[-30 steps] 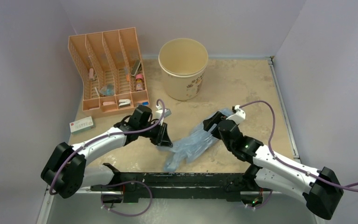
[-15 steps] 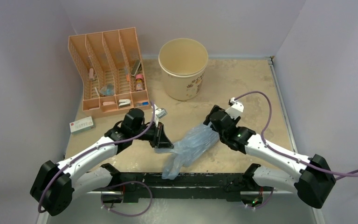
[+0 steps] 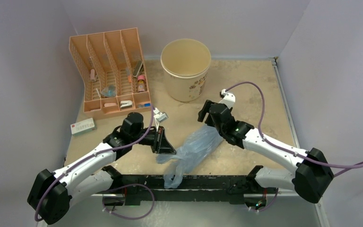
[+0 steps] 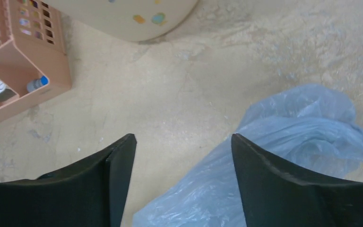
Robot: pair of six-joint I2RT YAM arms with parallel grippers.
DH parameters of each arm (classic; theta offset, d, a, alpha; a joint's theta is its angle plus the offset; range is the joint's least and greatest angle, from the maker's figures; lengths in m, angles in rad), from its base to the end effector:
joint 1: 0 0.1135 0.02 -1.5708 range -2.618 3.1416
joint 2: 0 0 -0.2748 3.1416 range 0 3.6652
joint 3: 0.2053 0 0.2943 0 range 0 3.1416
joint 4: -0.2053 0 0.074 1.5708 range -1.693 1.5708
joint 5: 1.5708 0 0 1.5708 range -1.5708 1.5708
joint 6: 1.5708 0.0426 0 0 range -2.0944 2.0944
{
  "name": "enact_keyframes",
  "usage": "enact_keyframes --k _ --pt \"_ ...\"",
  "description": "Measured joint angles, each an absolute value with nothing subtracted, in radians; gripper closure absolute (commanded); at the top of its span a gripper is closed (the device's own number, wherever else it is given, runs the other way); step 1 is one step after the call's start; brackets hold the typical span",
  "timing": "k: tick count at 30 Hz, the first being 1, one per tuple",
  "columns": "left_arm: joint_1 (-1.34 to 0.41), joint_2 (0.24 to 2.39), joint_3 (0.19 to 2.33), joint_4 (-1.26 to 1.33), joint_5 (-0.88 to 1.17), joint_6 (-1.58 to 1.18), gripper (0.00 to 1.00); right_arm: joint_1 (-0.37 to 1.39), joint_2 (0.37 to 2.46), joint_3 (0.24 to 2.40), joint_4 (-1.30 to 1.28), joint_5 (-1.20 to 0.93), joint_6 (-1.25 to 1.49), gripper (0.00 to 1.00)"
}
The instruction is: Put the trash bags into the trash bin
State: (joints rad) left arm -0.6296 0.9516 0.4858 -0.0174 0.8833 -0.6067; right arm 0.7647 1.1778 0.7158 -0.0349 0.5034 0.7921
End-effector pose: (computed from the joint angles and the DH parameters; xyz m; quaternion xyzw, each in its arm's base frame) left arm 0.1700 -0.1646 0.2145 0.2300 0.7711 -0.5692 0.1692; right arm 0.2287 0.1910 0.2396 0.1388 0.8304 0.1955 0.5030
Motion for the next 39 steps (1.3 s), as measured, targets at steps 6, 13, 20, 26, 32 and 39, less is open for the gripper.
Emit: enact_keyframes --k 6,13,20,26,32,39 --pt "-0.630 0.915 0.486 -0.018 0.860 -0.618 1.00 0.765 1.131 0.747 -0.089 0.514 0.800 0.01" --pt "-0.630 0.902 0.484 -0.022 0.851 -0.618 1.00 0.761 0.995 0.597 -0.101 0.524 0.939 0.01" --pt "-0.630 0.902 0.469 -0.024 0.852 -0.618 1.00 0.760 0.965 0.444 -0.009 0.379 0.971 0.33" --pt "-0.630 0.897 0.468 -0.024 0.875 -0.617 1.00 0.760 1.110 0.498 0.038 0.327 0.972 0.95" --pt "-0.630 0.860 0.468 -0.023 0.920 -0.618 0.84 0.759 1.199 0.588 0.112 0.262 0.910 0.96" --pt "-0.631 0.745 0.540 -0.138 0.905 -0.591 0.23 0.748 1.409 0.677 0.291 -0.087 0.709 1.00"
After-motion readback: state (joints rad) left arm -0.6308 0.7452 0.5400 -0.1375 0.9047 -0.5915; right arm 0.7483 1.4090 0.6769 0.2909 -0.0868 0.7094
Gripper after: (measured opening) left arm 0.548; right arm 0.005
